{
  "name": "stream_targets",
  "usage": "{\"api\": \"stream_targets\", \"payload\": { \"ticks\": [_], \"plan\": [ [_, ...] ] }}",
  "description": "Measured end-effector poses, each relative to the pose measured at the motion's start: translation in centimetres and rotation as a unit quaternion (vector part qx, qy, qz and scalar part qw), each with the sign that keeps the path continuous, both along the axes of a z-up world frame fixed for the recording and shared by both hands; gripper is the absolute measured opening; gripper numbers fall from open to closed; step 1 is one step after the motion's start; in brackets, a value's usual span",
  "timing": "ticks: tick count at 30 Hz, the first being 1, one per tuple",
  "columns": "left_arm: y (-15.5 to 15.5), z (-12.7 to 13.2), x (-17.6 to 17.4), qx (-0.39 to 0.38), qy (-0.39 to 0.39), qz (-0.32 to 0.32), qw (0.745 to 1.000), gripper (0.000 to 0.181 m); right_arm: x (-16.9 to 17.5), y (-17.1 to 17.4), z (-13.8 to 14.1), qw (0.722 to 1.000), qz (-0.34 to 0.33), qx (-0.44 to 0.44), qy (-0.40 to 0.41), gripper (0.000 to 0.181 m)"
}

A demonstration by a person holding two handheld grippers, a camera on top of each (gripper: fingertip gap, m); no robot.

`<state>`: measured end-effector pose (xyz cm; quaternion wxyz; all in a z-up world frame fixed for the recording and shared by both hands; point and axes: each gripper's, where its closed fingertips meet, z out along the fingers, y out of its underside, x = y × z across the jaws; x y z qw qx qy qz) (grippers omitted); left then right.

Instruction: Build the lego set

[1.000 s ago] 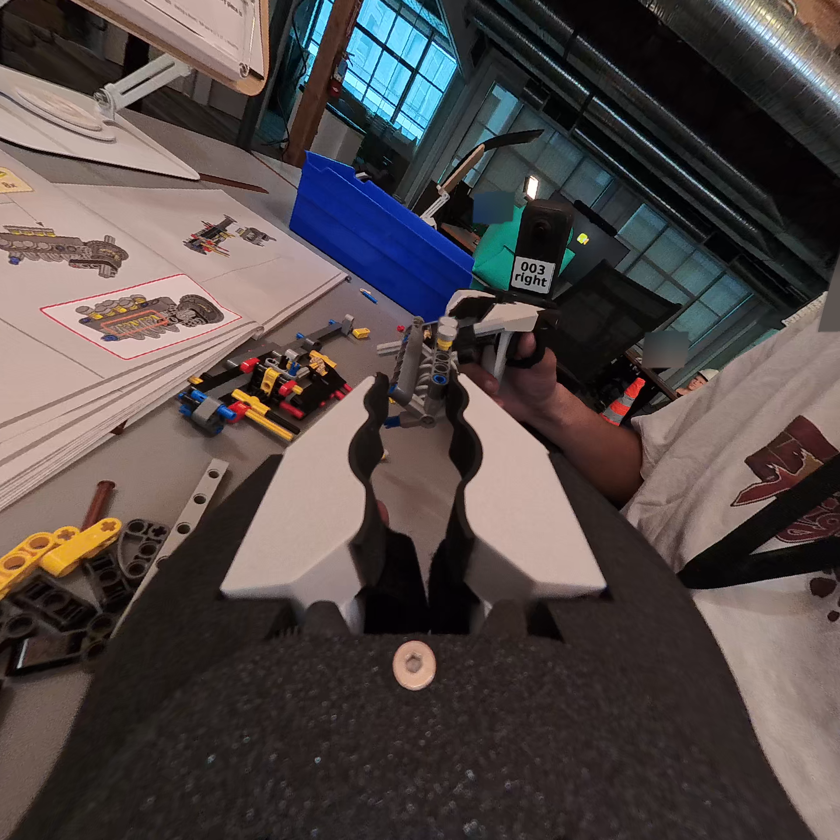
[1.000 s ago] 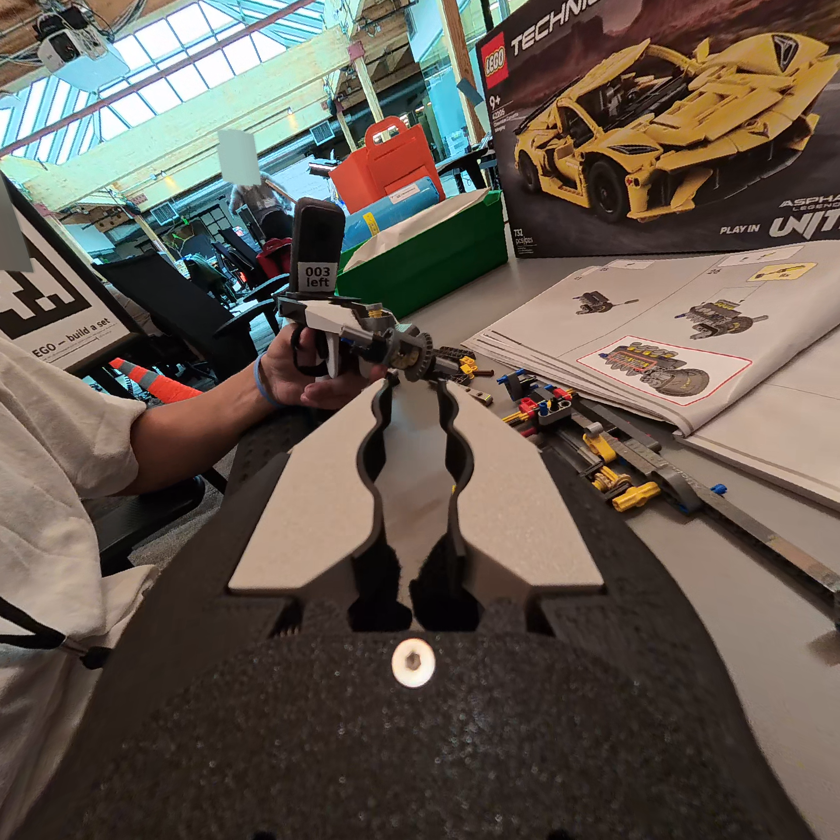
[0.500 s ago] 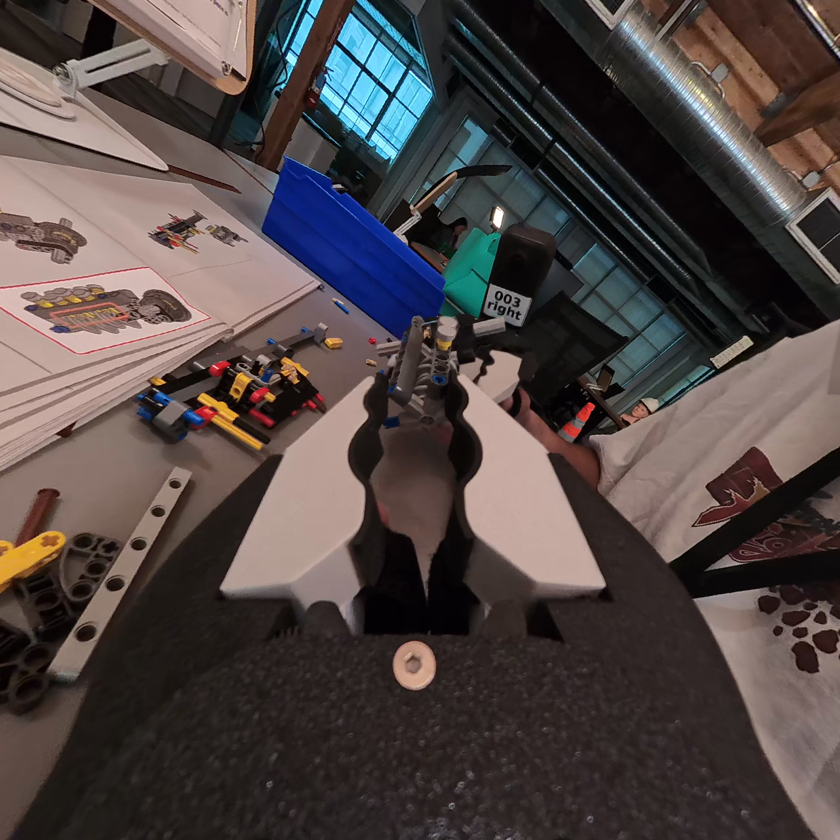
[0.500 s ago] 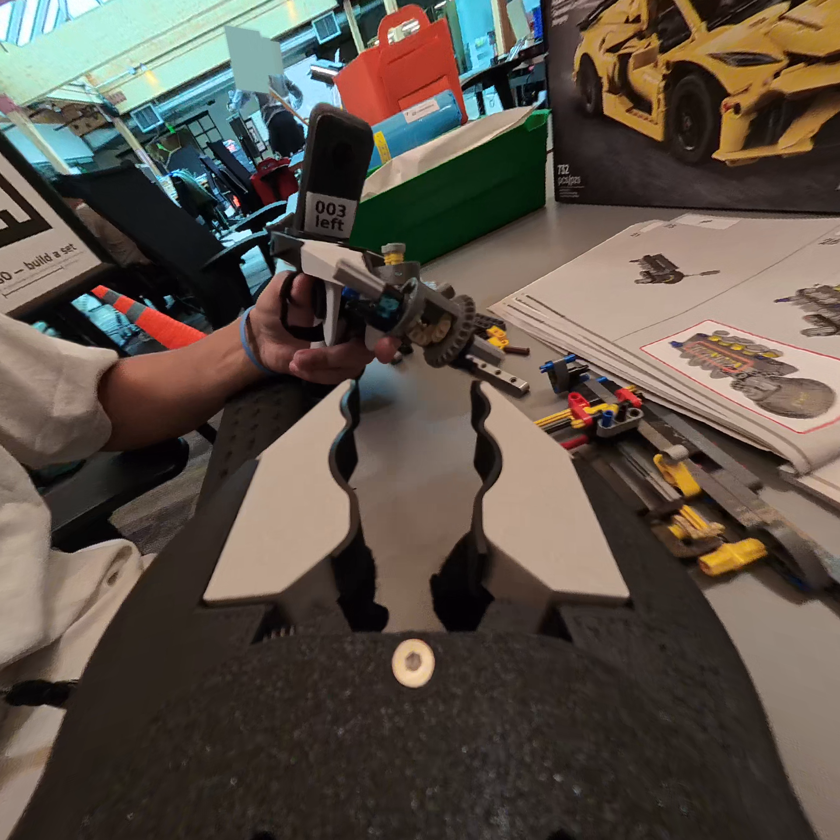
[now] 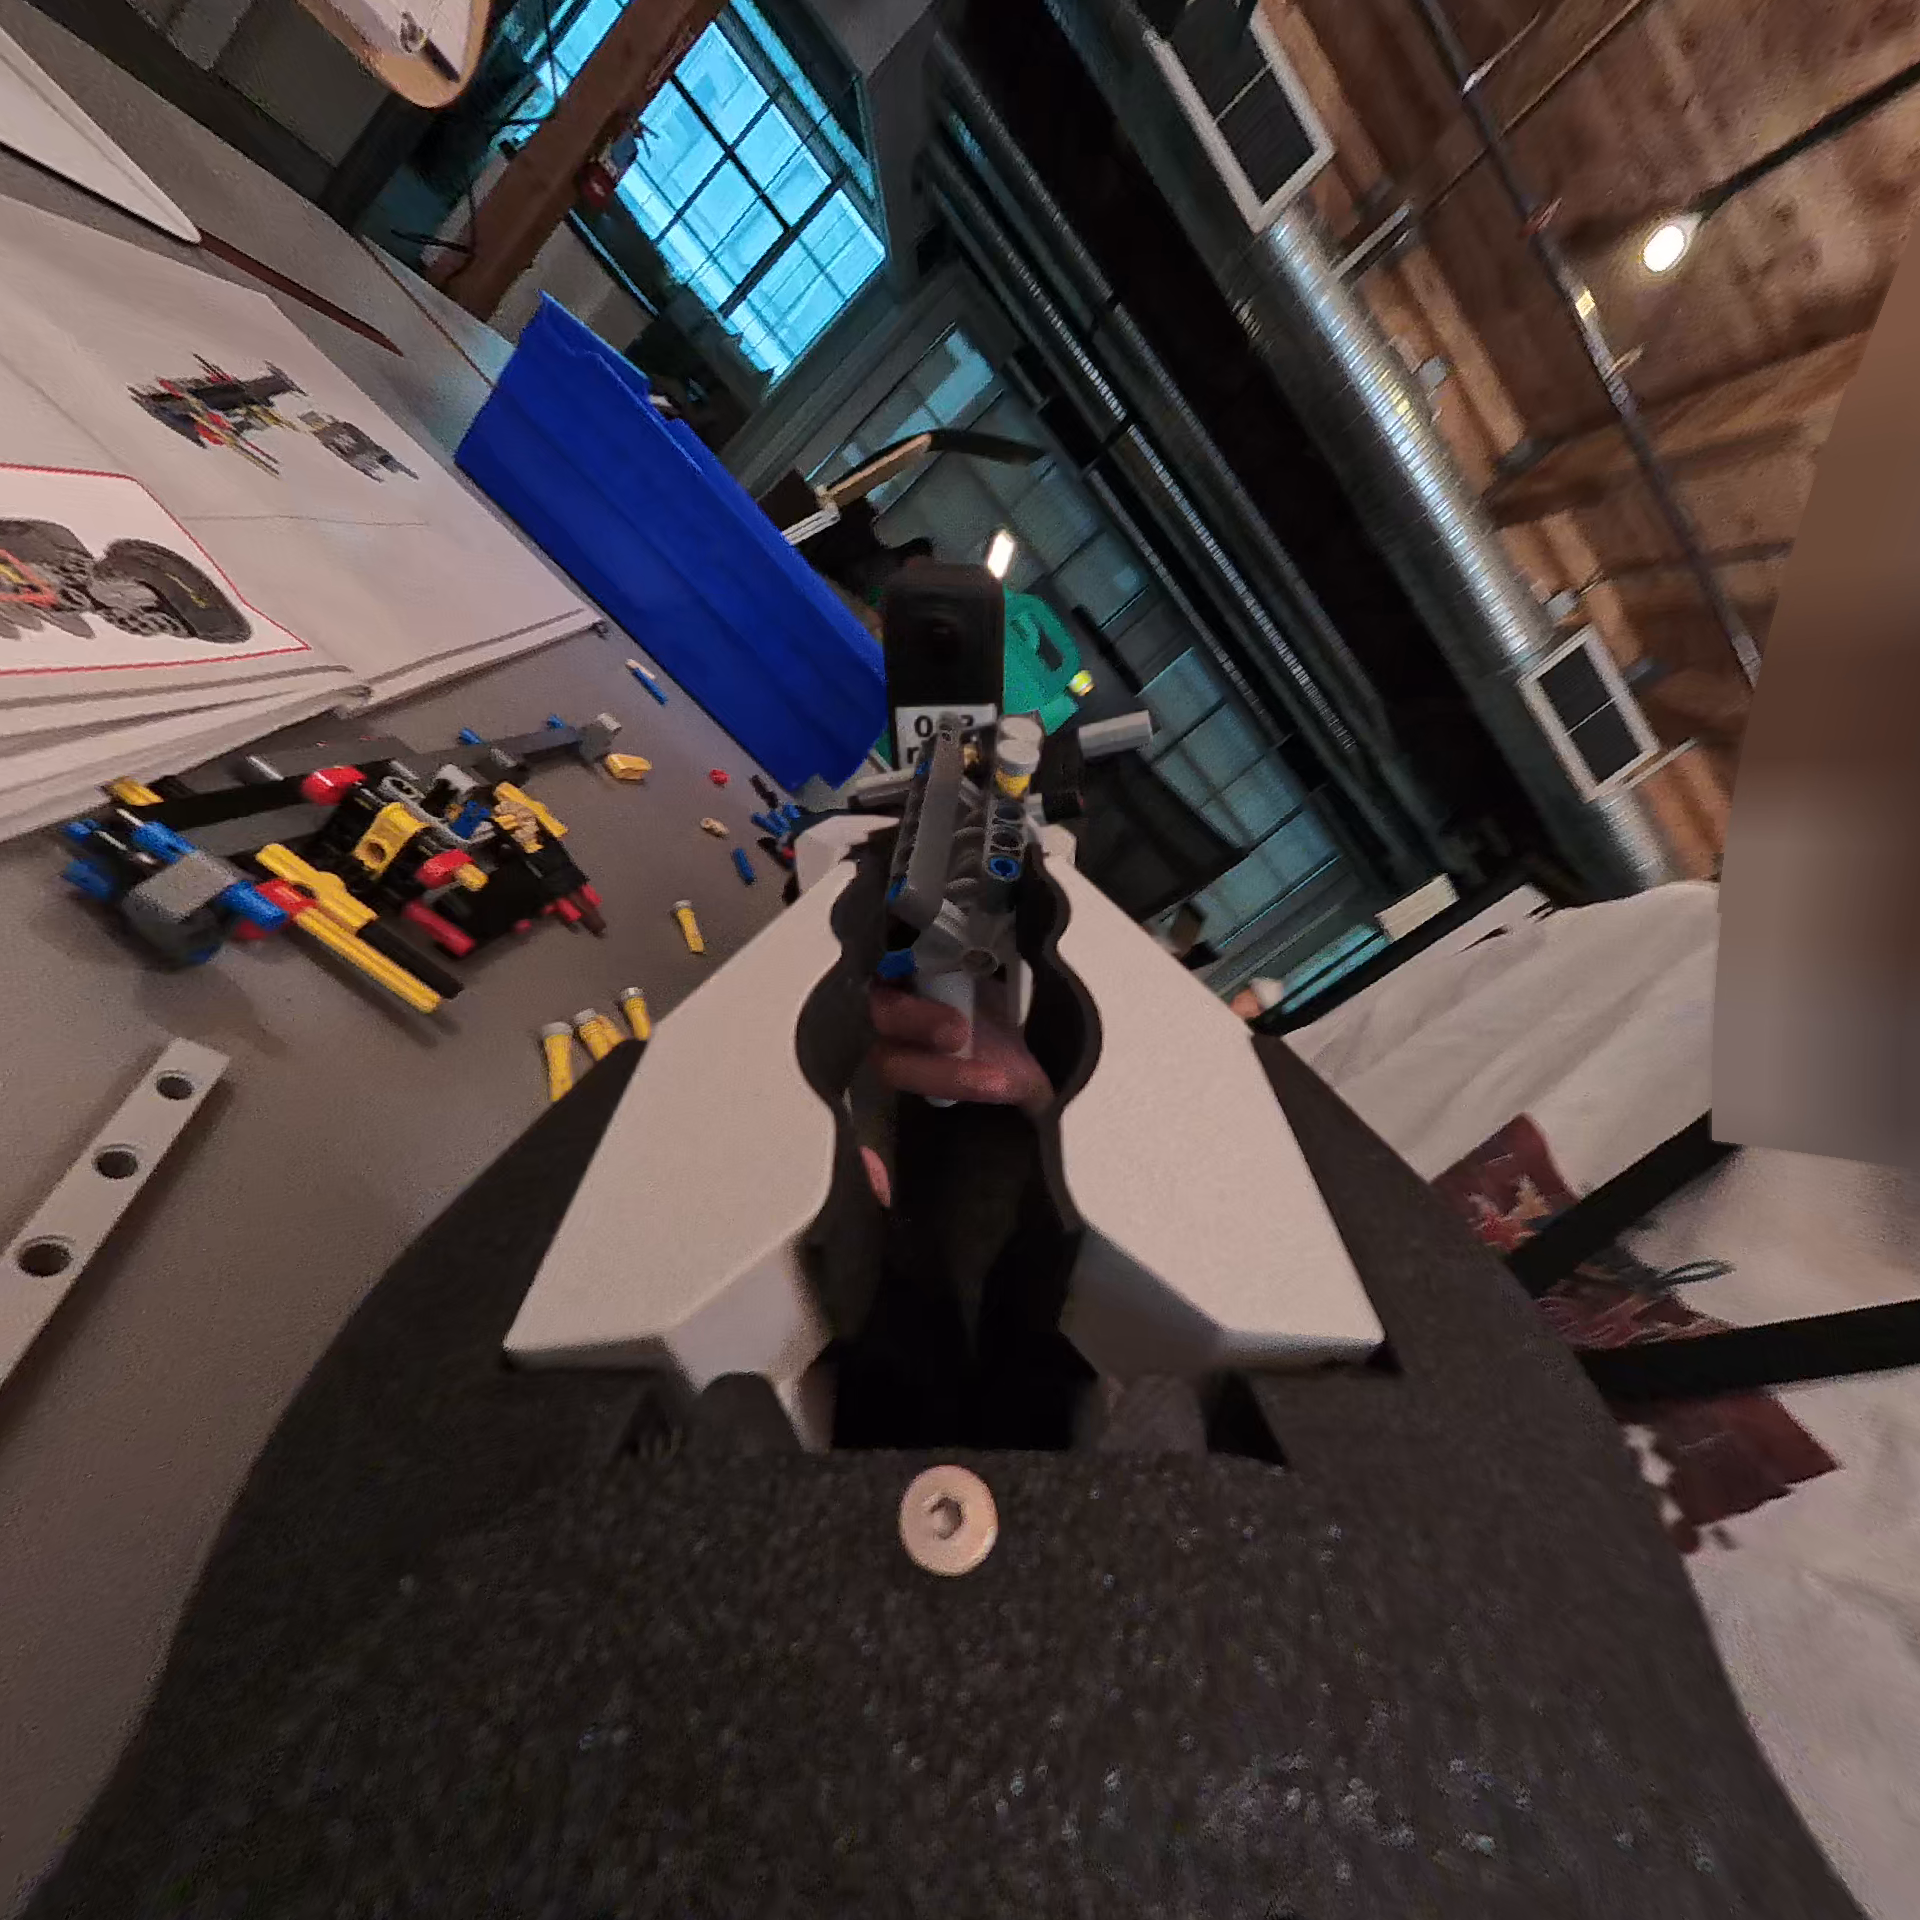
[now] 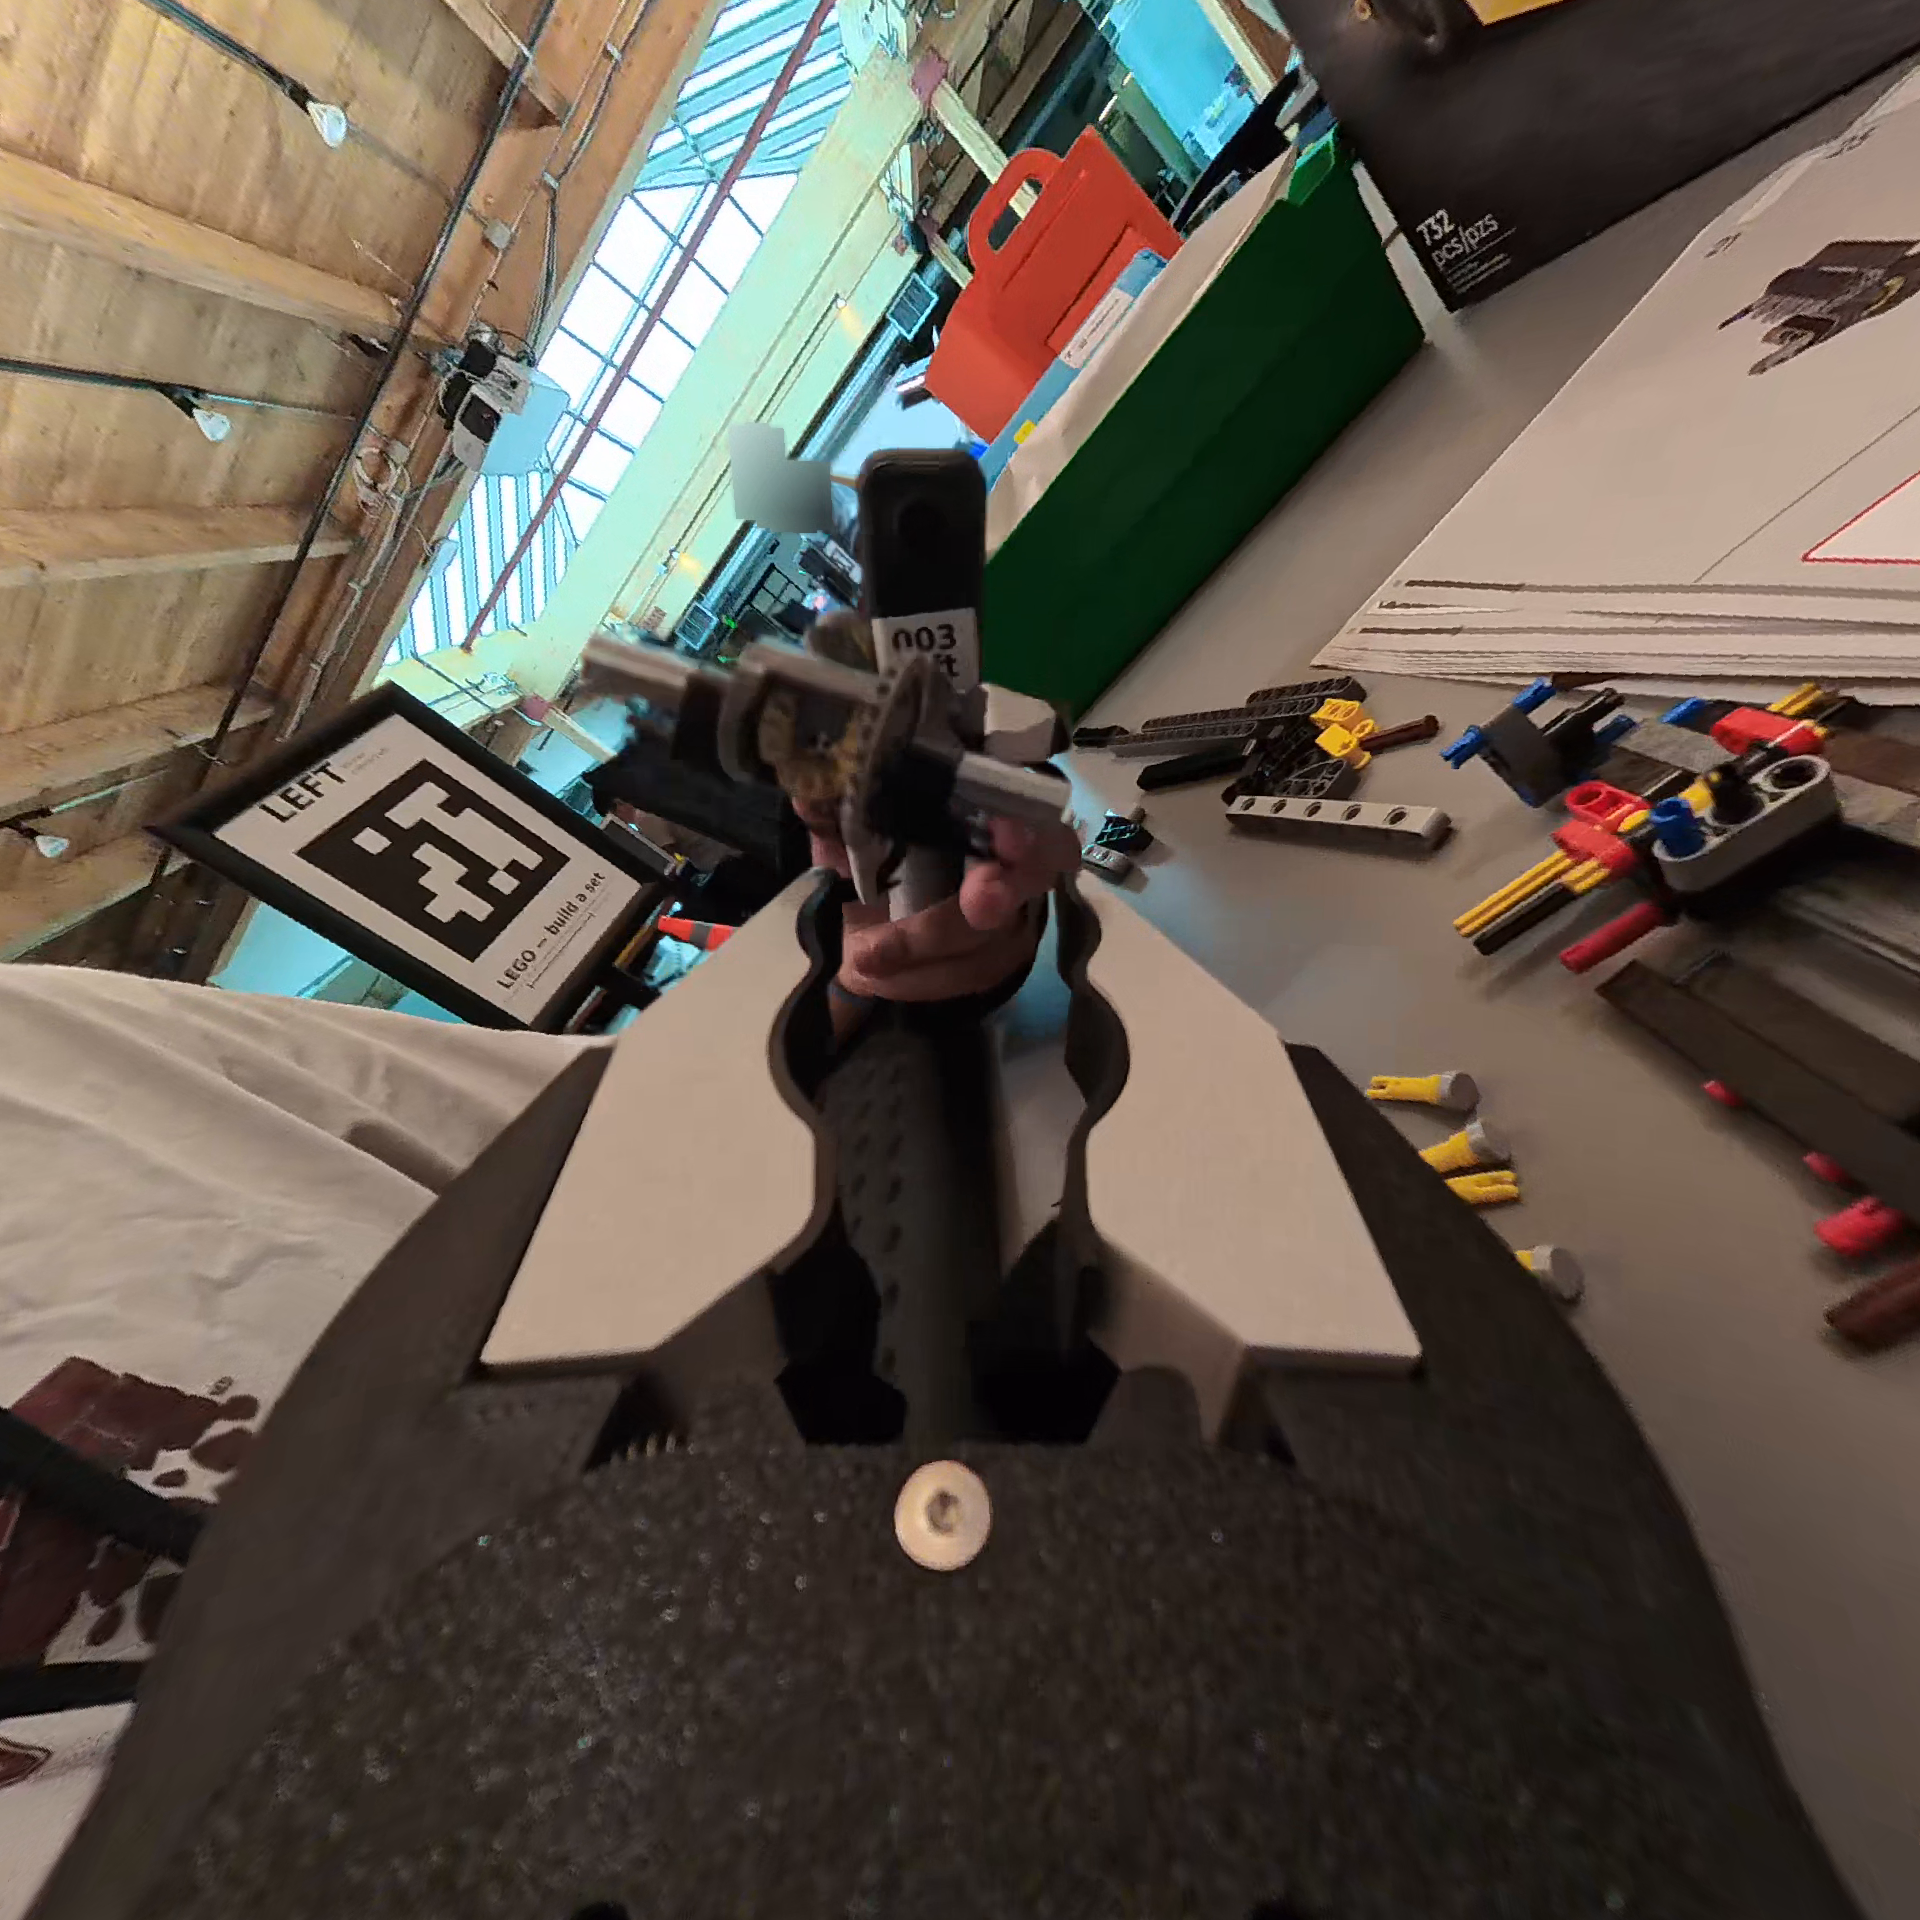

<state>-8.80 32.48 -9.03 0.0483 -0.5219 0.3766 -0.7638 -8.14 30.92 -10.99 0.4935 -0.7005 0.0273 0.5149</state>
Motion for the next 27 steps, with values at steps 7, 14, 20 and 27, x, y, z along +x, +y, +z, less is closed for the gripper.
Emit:
{"api": "stream_targets", "payload": {
  "ticks": [7, 14, 20, 27],
  "plan": [
    [2.1, 0.7, -0.8, -0.112, -0.007, -0.006, 0.994, 0.022, 0.8, -0.1, 0.4, 0.994, -0.035, 0.048, -0.088, 0.047],
    [0.7, 0.5, -1.4, -0.057, -0.001, -0.026, 0.998, 0.023, 2.3, -1.0, 2.3, 0.969, -0.063, 0.14, -0.194, 0.046],
    [-0.8, 0.6, -1.7, -0.028, -0.006, -0.057, 0.998, 0.023, 1.4, -2.1, 2.5, 0.921, -0.069, 0.21, -0.32, 0.028],
    [-1.2, 0.3, -1.7, -0.012, -0.001, -0.061, 0.998, 0.024, 2.1, -2.3, 3.3, 0.923, -0.097, 0.217, -0.302, 0.028]
  ]
}}
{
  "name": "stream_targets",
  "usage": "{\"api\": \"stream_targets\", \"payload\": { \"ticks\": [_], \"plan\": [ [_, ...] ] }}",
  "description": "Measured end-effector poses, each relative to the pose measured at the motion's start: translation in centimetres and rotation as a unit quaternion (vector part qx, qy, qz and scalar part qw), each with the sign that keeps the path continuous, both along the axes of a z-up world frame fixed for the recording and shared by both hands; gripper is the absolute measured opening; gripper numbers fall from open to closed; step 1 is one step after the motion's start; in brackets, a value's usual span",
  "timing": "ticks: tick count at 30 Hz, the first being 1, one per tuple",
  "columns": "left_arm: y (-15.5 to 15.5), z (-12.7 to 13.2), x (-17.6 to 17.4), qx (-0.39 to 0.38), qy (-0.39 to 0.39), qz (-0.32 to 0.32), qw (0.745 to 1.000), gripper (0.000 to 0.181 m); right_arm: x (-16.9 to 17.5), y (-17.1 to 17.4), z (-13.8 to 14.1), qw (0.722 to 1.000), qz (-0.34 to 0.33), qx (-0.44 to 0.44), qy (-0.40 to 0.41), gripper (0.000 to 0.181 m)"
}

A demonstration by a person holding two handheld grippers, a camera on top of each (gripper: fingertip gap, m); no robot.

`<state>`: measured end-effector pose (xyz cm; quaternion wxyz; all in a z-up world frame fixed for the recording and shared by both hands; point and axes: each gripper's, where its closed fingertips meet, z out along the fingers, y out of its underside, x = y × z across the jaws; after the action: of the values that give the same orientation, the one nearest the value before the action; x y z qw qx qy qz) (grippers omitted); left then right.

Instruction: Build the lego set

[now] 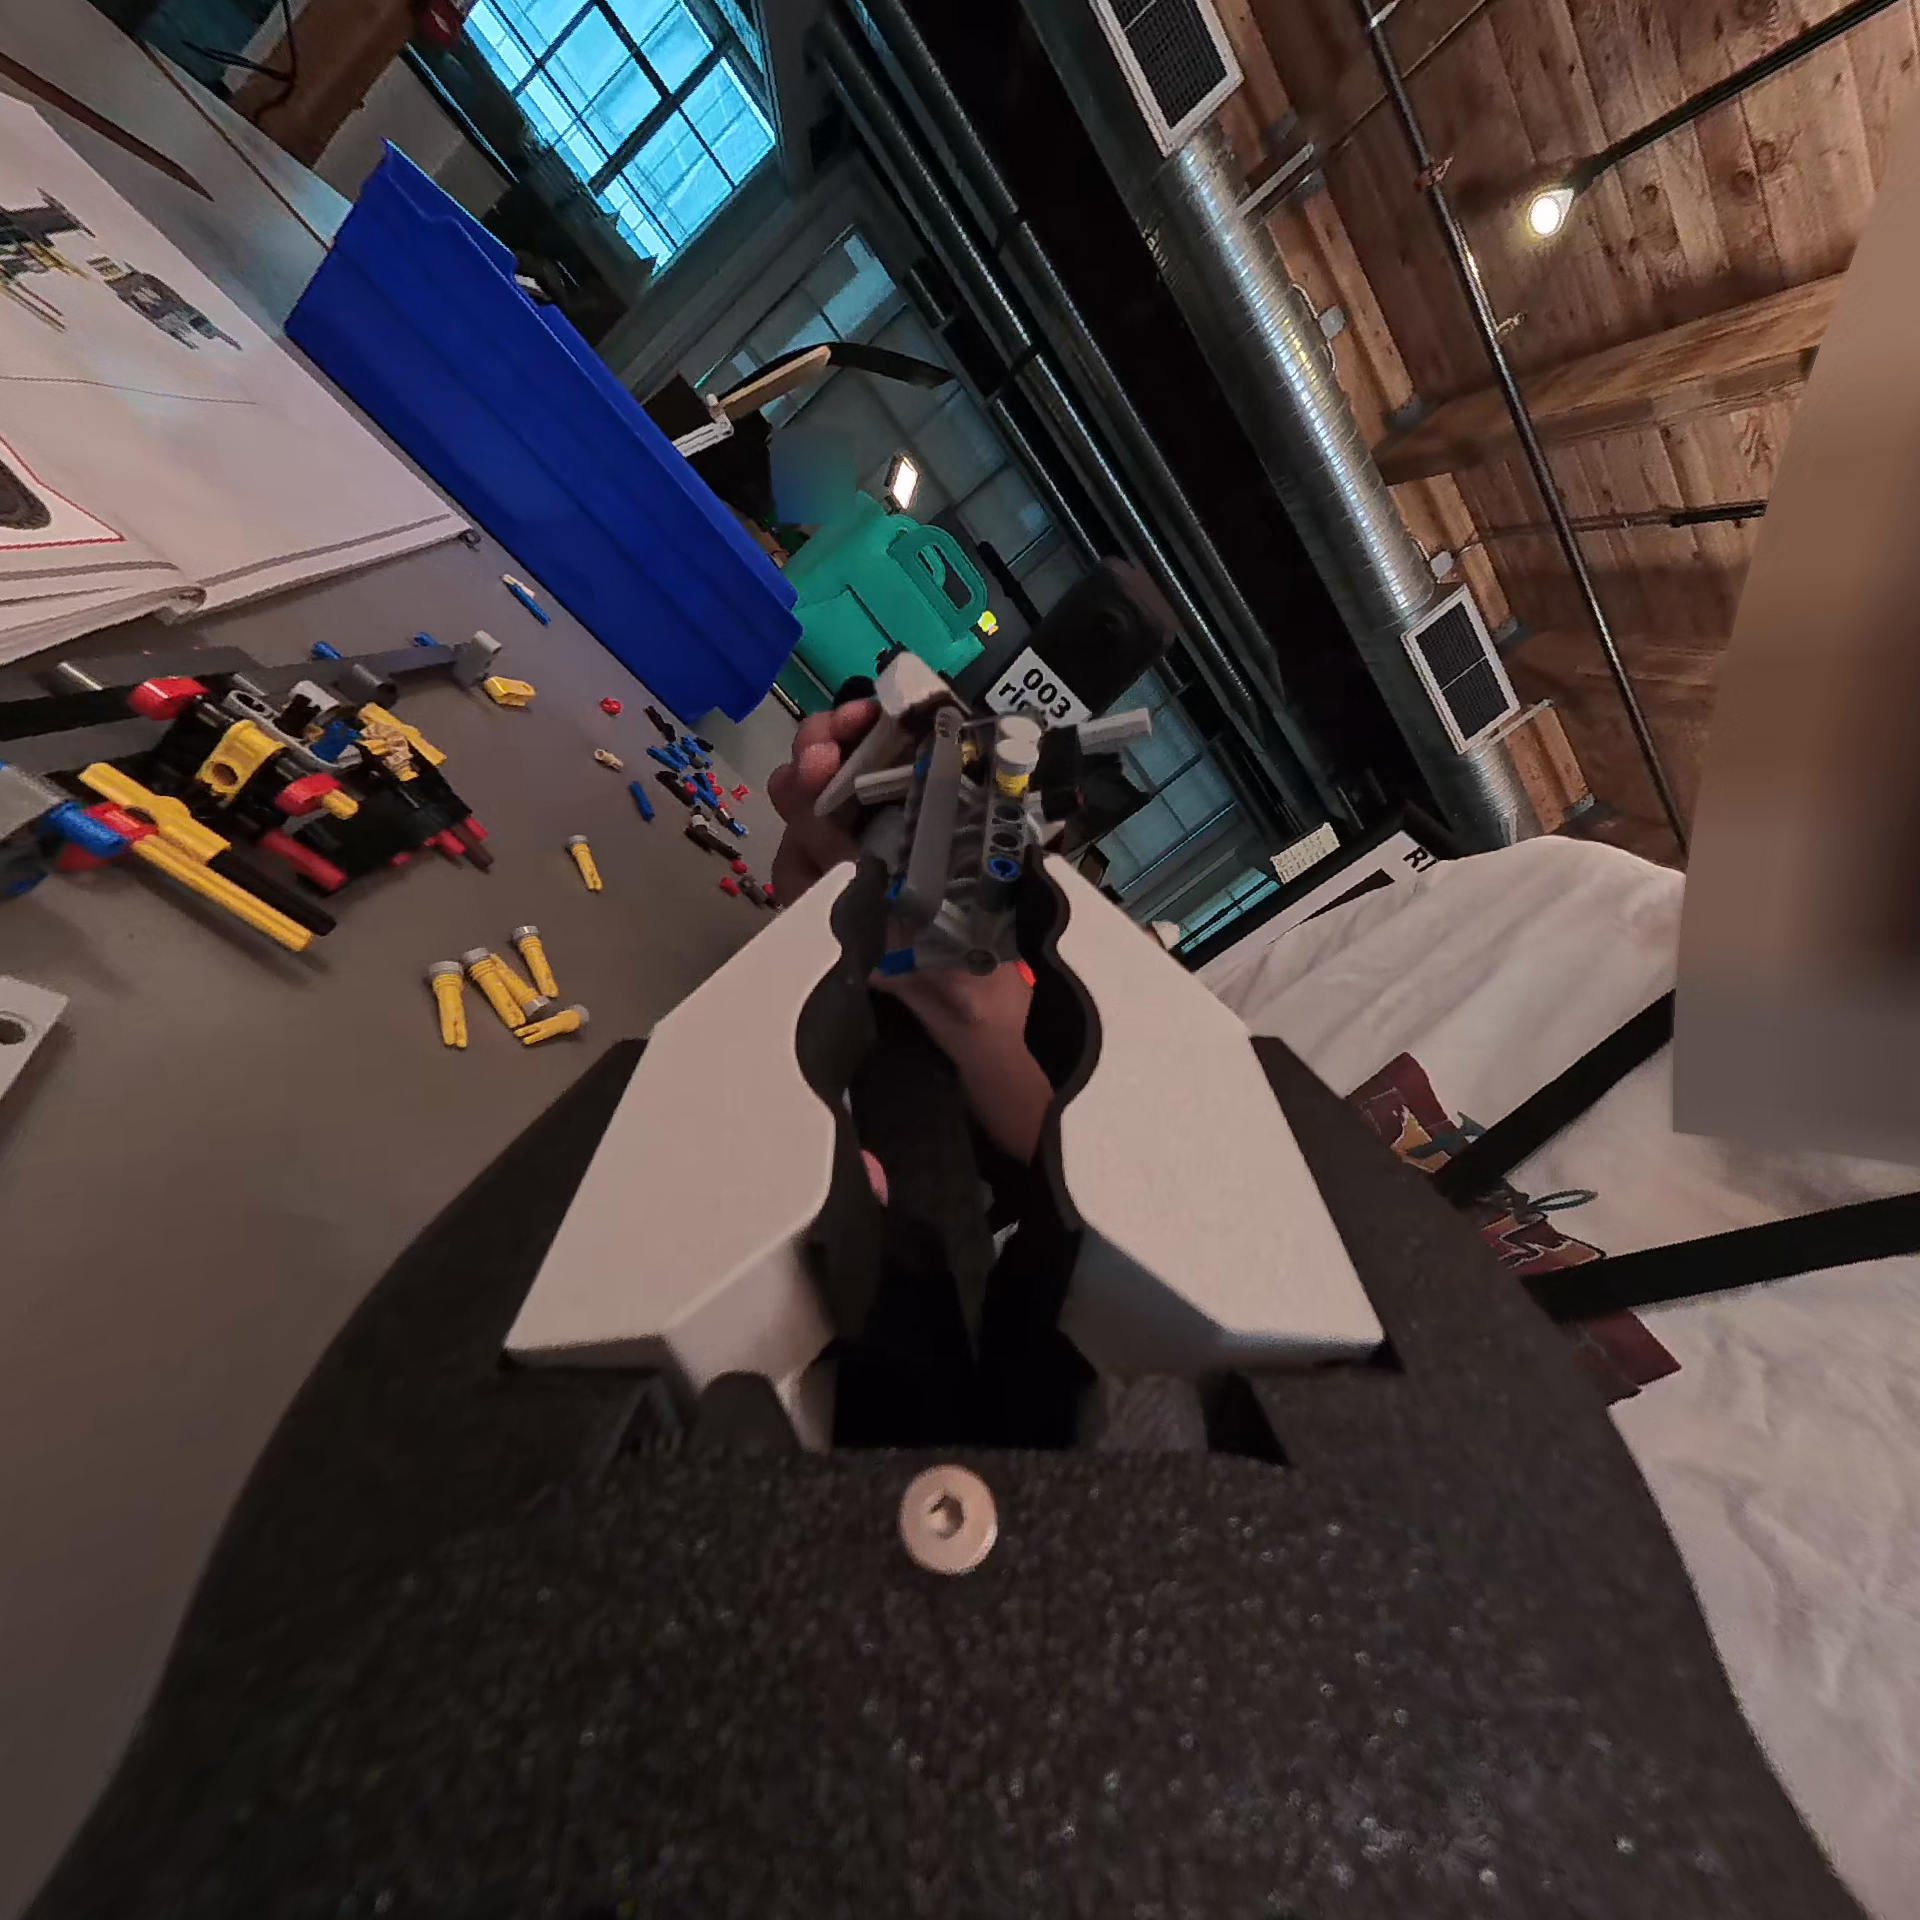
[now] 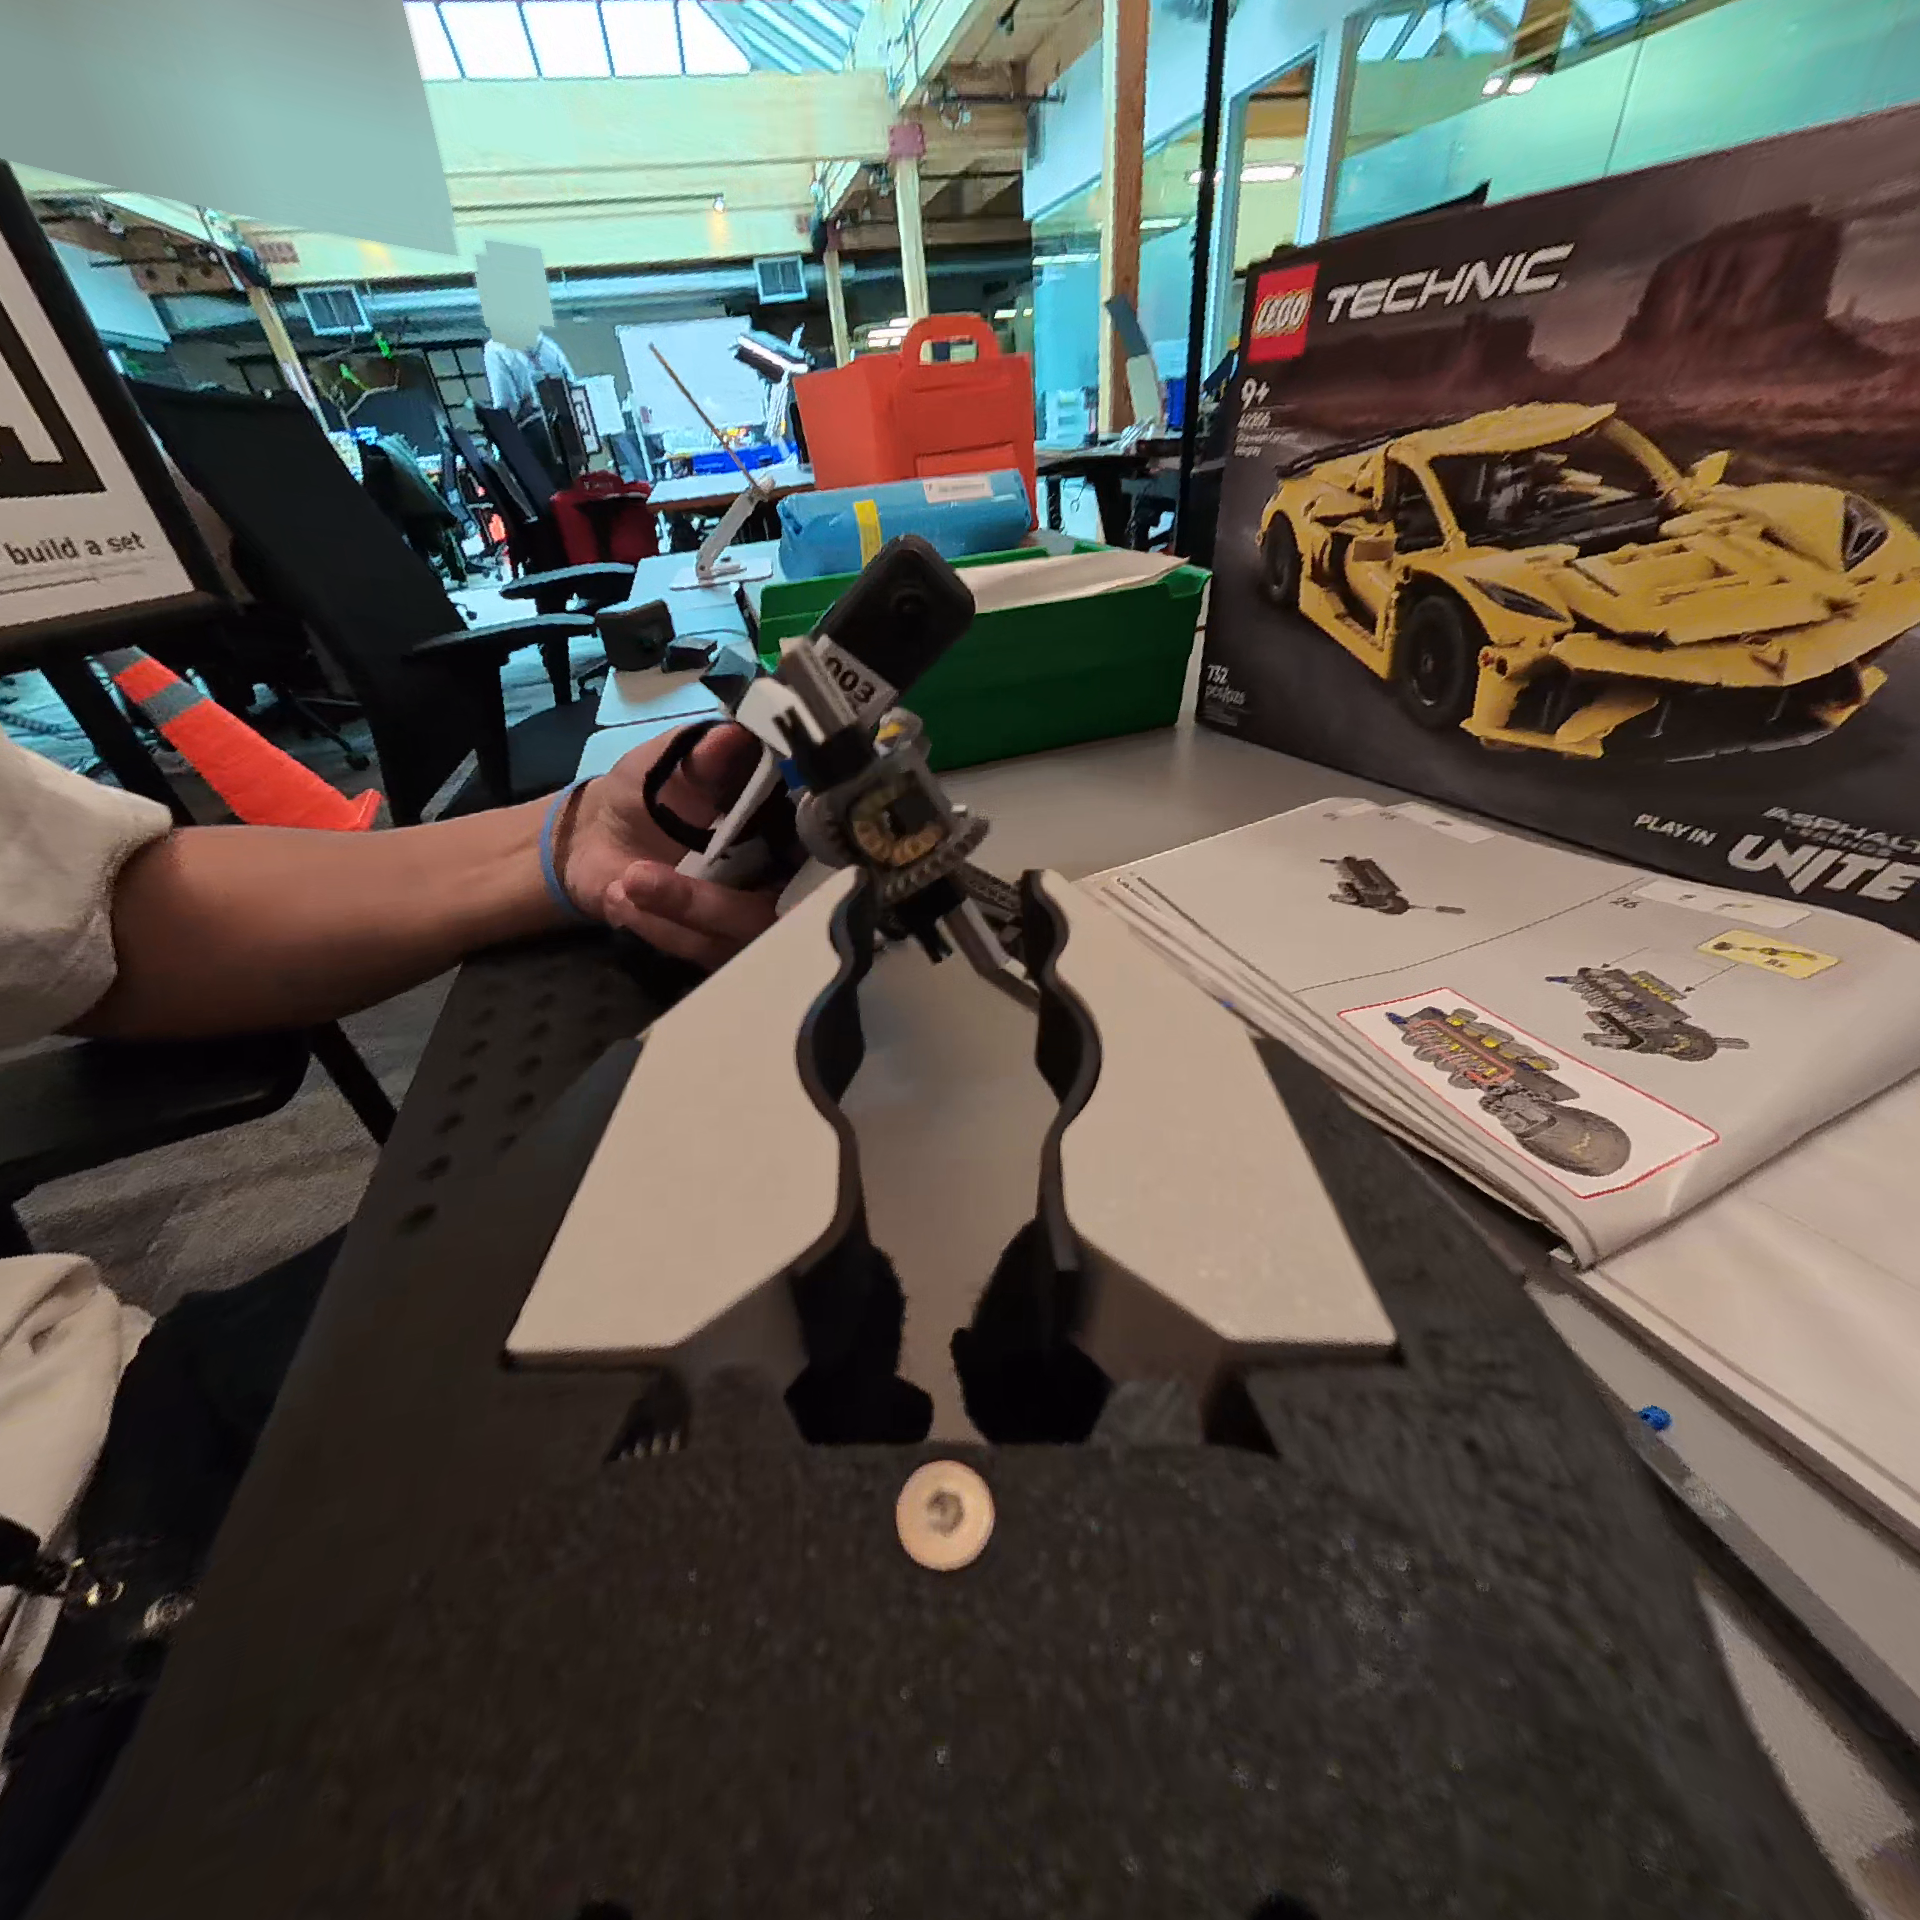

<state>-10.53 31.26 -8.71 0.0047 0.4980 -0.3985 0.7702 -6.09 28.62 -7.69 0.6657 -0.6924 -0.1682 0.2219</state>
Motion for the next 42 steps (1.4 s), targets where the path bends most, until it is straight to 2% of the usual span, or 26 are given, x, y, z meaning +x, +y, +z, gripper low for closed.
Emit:
{"api": "stream_targets", "payload": {
  "ticks": [16, 20, 28, 32, 42],
  "plan": [
    [-0.9, -0.3, 0.0, 0.019, 0.005, -0.018, 1.0, 0.023, -1.5, -0.3, -0.6, 0.999, 0.03, -0.01, -0.006, 0.026],
    [-0.9, -0.3, 0.0, 0.02, 0.004, -0.016, 1.0, 0.023, -1.6, -0.3, -1.2, 0.999, 0.028, -0.014, -0.032, 0.024],
    [-0.7, -0.4, 0.0, 0.021, 0.007, -0.01, 1.0, 0.023, -0.9, -0.9, 0.1, 0.999, 0.033, 0.017, -0.018, 0.035],
    [-0.7, -0.5, 0.0, 0.023, 0.008, -0.012, 1.0, 0.023, -1.7, -1.1, 0.1, 0.998, 0.043, 0.032, -0.036, 0.042],
    [-0.3, -0.5, 0.0, 0.022, 0.009, -0.002, 1.0, 0.023, -1.3, -1.1, 0.0, 0.998, 0.029, 0.03, -0.041, 0.036]
  ]
}}
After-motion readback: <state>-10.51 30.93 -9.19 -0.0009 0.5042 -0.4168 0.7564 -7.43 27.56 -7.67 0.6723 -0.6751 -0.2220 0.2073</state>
